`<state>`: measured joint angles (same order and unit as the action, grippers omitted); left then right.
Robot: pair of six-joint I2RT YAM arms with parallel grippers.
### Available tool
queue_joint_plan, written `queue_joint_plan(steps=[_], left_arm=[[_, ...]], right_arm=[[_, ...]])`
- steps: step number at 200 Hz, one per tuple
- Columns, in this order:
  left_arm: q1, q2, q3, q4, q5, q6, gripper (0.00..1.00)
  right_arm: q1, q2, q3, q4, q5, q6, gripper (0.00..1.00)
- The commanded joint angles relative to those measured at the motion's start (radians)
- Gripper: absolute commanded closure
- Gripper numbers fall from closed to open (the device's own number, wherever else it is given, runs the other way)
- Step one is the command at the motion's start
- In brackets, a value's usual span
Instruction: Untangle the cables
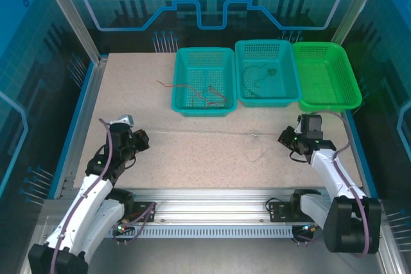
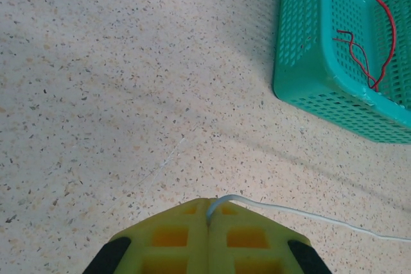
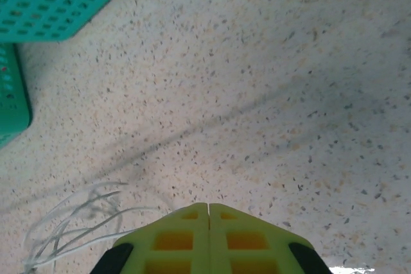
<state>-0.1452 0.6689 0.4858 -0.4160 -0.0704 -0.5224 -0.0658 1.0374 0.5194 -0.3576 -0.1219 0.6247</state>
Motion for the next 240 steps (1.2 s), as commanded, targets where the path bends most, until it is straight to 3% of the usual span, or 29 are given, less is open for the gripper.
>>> queue_joint_plan(steps=[1,41,50,63,68,88,110,138,155,199,240], left_arm=[[0.021,0.048,-0.019,0.032,0.057,0.007,1.00],[0.033,0.096,-0.006,0.019,0.055,0.018,1.00],[0.039,0.094,-0.003,0.030,0.075,0.025,1.00],[0.040,0.096,-0.005,0.080,0.140,0.045,1.00],[0.039,0.100,-0.007,0.098,0.161,0.046,1.00],[0.039,0.125,-0.007,0.146,0.206,0.032,1.00],[0.039,0.142,-0.010,0.200,0.272,0.034,1.00],[0.038,0.135,0.010,0.235,0.334,0.064,1.00],[0.038,0.130,0.031,0.217,0.336,0.080,1.00],[0.038,0.119,0.035,0.204,0.336,0.083,1.00],[0.038,0.116,0.042,0.148,0.240,0.059,1.00]], right_arm=[[0.031,0.056,0.022,-0.041,-0.044,-0.039,1.00],[0.026,0.009,0.042,-0.089,0.017,-0.060,1.00],[0.024,-0.019,0.045,-0.074,-0.018,-0.084,0.89],[0.053,-0.041,0.050,-0.035,-0.113,-0.131,0.61],[0.073,-0.042,0.057,-0.035,-0.120,-0.141,0.54],[0.204,-0.019,0.125,-0.082,-0.046,-0.184,0.48],[0.439,0.028,0.200,-0.072,0.078,-0.245,0.41],[0.657,0.155,0.248,0.070,0.028,-0.336,0.27],[0.717,0.272,0.302,0.102,0.043,-0.389,0.25],[0.751,0.491,0.355,0.238,0.003,-0.462,0.22],[0.785,0.650,0.448,0.244,-0.084,-0.514,0.32]])
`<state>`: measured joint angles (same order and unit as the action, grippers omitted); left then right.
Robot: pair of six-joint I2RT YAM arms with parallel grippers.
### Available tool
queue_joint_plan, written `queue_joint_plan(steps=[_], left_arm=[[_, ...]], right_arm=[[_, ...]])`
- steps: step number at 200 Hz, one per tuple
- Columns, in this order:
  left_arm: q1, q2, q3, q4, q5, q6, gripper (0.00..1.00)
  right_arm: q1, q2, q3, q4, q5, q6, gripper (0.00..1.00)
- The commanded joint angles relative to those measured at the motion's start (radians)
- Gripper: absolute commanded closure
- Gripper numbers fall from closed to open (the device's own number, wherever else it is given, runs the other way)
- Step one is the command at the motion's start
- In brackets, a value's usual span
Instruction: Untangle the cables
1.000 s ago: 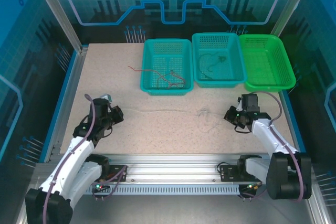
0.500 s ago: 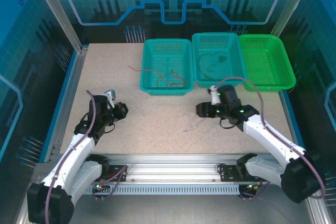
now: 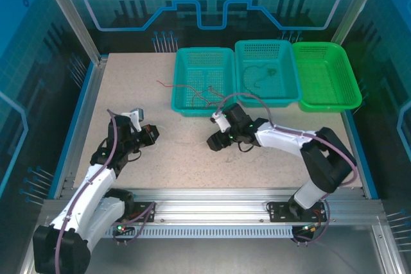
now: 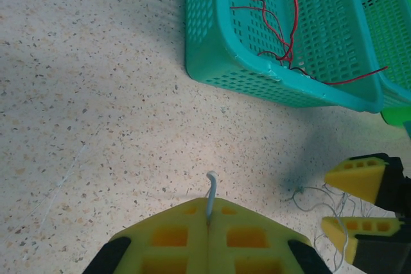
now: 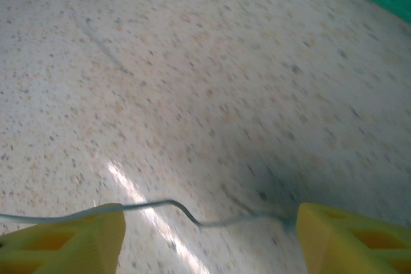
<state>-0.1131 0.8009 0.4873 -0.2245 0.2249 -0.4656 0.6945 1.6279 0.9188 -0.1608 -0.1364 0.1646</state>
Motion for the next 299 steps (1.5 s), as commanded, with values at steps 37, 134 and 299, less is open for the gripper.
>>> queue_joint_plan(steps=[37,134,299], left_arm=[[0.006,-0.012,0.034,-0.046,-0.066,-0.009,1.00],[0.006,-0.032,-0.014,0.135,0.013,-0.031,0.37],[-0.576,0.820,0.167,1.056,0.088,-0.090,0.06]], right_arm=[[0.033,0.105,0.078,0.033,-0.088,-0.055,0.60],[0.017,-0.273,0.141,0.053,-0.208,0.149,1.00],[0.060,-0.431,0.297,0.143,-0.161,0.425,1.00]])
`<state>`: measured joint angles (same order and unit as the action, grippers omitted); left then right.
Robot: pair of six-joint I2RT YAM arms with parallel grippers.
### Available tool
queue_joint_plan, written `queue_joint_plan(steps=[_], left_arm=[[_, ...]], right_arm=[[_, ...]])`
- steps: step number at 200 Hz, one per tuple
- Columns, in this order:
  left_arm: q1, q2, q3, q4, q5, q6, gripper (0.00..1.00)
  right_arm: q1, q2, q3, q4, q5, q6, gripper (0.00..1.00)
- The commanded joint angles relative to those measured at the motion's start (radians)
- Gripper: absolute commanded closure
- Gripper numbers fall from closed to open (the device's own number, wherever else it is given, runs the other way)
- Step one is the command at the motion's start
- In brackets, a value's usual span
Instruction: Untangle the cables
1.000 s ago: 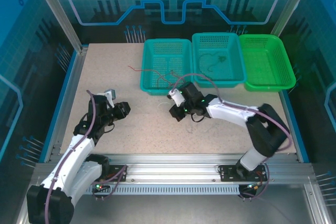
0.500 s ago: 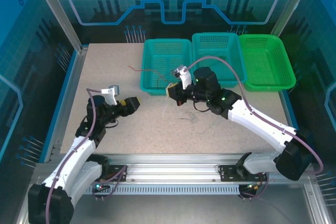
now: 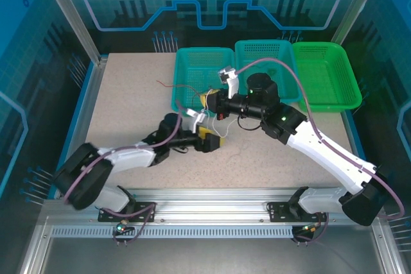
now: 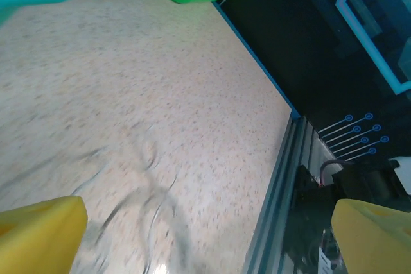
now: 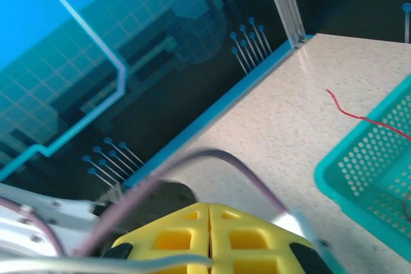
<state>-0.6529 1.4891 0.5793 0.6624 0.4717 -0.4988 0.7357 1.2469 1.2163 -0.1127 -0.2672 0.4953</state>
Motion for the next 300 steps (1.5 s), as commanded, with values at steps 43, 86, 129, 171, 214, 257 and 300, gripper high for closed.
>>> queue_joint_plan(steps=[43,86,129,171,214,257,300], left_arm=[[-0.037,0.303,0.017,0.283,-0.369,-0.246,0.34],[-0.037,0.240,-0.057,0.119,-0.468,-0.263,0.41],[-0.036,0.088,-0.057,0.051,-0.455,-0.138,0.25],[-0.035,-0.191,-0.003,-0.285,-0.571,0.071,0.02],[-0.033,-0.385,0.050,-0.519,-0.620,0.171,0.01],[-0.035,-0.507,0.029,-0.581,-0.625,0.147,0.01],[-0.036,-0.569,-0.025,-0.580,-0.632,0.077,0.01]], right_arm=[[-0.027,-0.169,0.008,0.038,0.066,0.118,1.00],[-0.273,-0.308,-0.013,0.014,0.065,0.228,1.00],[-0.417,-0.332,-0.104,-0.138,0.143,0.268,1.00],[-0.661,-0.329,-0.225,-0.140,0.083,0.272,1.00],[-0.925,-0.209,-0.274,0.029,-0.034,0.336,1.00],[-1.120,0.049,-0.144,0.219,-0.115,0.412,1.00],[-1.062,0.067,-0.228,0.512,0.203,0.213,1.00]])
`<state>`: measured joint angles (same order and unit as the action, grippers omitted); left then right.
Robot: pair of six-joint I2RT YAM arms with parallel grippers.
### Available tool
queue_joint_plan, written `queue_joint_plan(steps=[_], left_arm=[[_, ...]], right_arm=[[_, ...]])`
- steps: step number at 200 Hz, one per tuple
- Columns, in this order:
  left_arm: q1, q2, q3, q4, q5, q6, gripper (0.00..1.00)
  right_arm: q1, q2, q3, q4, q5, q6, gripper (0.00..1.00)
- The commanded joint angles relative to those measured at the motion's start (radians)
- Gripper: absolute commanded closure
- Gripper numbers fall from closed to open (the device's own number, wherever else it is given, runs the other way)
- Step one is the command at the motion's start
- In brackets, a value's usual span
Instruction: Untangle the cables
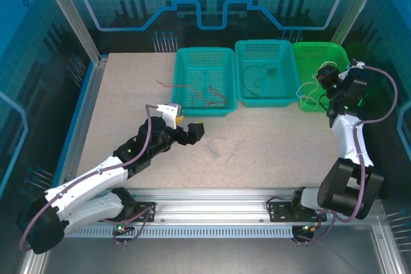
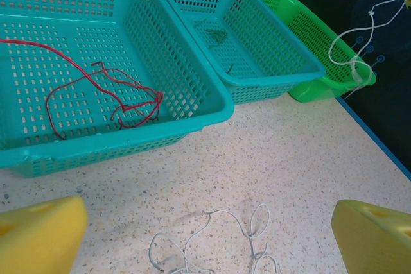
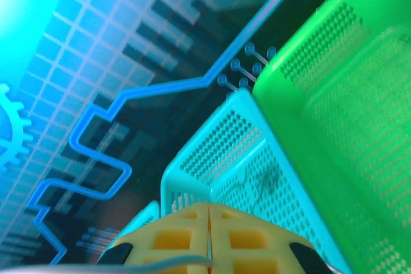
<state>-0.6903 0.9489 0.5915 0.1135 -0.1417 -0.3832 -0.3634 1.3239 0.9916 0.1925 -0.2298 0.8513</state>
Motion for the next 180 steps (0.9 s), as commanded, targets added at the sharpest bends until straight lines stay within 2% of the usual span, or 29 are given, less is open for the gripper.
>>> queue_joint_plan(steps=[1,33,49,90,110,139,153,180], left_arm=[[0.002,-0.030,-0.038,-0.030,-0.017,-0.040,0.01],[0.002,-0.039,-0.051,-0.023,-0.002,-0.062,0.01],[0.002,-0.041,-0.047,-0.028,0.002,-0.050,0.01],[0.003,-0.038,-0.073,0.016,0.014,-0.071,0.01],[0.001,-0.033,-0.075,0.019,0.024,-0.069,0.01],[0.001,-0.046,-0.087,0.035,0.023,-0.080,0.01],[0.001,-0.046,-0.084,0.028,0.031,-0.070,0.01],[0.001,-0.052,-0.085,0.017,0.028,-0.057,0.01]], right_arm=[[0.038,-0.009,-0.004,0.211,0.171,-0.148,1.00],[0.046,0.026,-0.044,0.384,0.204,-0.322,1.00],[0.055,0.022,-0.041,0.368,0.234,-0.424,1.00],[0.050,0.012,-0.031,0.320,0.209,-0.586,0.98],[0.050,-0.035,-0.093,0.345,0.148,-0.598,0.97],[0.048,-0.024,-0.174,0.407,0.194,-0.609,0.98],[0.016,0.022,-0.149,0.415,0.197,-0.573,0.99],[-0.058,0.164,-0.031,0.393,0.115,-0.456,0.99]])
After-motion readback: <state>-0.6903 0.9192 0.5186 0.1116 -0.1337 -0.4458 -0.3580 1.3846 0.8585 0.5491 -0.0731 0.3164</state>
